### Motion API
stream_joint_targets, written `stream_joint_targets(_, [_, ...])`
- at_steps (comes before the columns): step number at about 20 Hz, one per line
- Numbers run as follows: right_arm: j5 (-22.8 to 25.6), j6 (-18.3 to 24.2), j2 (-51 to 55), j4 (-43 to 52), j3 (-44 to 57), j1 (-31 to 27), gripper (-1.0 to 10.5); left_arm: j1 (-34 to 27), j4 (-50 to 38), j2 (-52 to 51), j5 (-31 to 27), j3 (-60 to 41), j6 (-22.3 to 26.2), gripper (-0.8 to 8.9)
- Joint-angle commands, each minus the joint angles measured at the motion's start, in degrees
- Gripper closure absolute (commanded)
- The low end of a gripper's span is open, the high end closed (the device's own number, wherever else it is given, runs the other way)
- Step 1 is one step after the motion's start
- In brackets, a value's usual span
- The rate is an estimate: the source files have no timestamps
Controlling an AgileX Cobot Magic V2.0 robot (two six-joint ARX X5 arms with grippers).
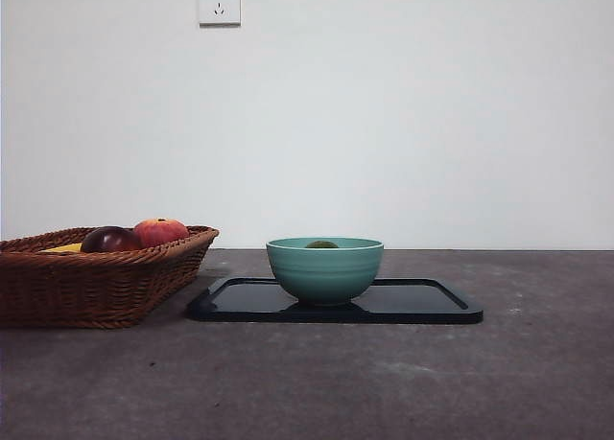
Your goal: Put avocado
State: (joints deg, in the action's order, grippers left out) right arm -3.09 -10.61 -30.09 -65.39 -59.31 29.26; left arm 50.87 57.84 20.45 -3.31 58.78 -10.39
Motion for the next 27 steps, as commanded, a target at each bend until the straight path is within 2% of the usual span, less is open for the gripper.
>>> stream_joint_targets(1, [-0.2, -1.2, 1.2, 0.5, 1.2, 0.4, 3.6, 0.4, -0.6, 0.0, -0.4, 0.5, 0.5, 2.57])
stream_joint_targets(5, [-0.1, -1.1, 1.8, 0.6, 1.4, 0.4, 3.6, 0.4, -0.7, 0.0, -0.4, 0.5, 0.3, 2.65])
stream_joint_targets(6, [-0.1, -1.1, 1.8, 0.6, 1.4, 0.4, 4.4, 0.4, -0.6, 0.0, -0.4, 0.5, 0.4, 3.53])
stream_joint_targets(7, [-0.1, -1.1, 1.8, 0.6, 1.4, 0.4, 6.3, 0.4, -0.4, 0.0, -0.4, 0.5, 0.4, 5.24])
stream_joint_targets(8, [-0.1, -1.1, 1.8, 0.6, 1.4, 0.4, 9.1, 0.4, -0.3, 0.0, -0.4, 0.5, 0.4, 7.70])
stream_joint_targets(10, [0.0, -0.9, 1.8, 1.0, 1.4, 0.4, 9.3, 0.4, -0.5, 0.0, -0.4, 0.5, 0.3, 7.97])
stream_joint_targets(23, [0.1, -1.0, 1.8, 1.1, 1.4, 0.4, 9.3, 0.4, -0.4, 0.0, -0.4, 0.5, 0.3, 7.95])
stream_joint_targets(25, [0.1, -1.0, 1.8, 1.1, 1.4, 0.4, 9.3, -2.3, -0.4, 0.0, -0.1, 0.5, 0.3, 7.95])
stream_joint_targets(27, [0.1, -1.0, 1.8, 1.1, 1.4, 0.4, 9.3, -8.1, -0.4, 0.4, -0.1, 0.5, 0.3, 7.95])
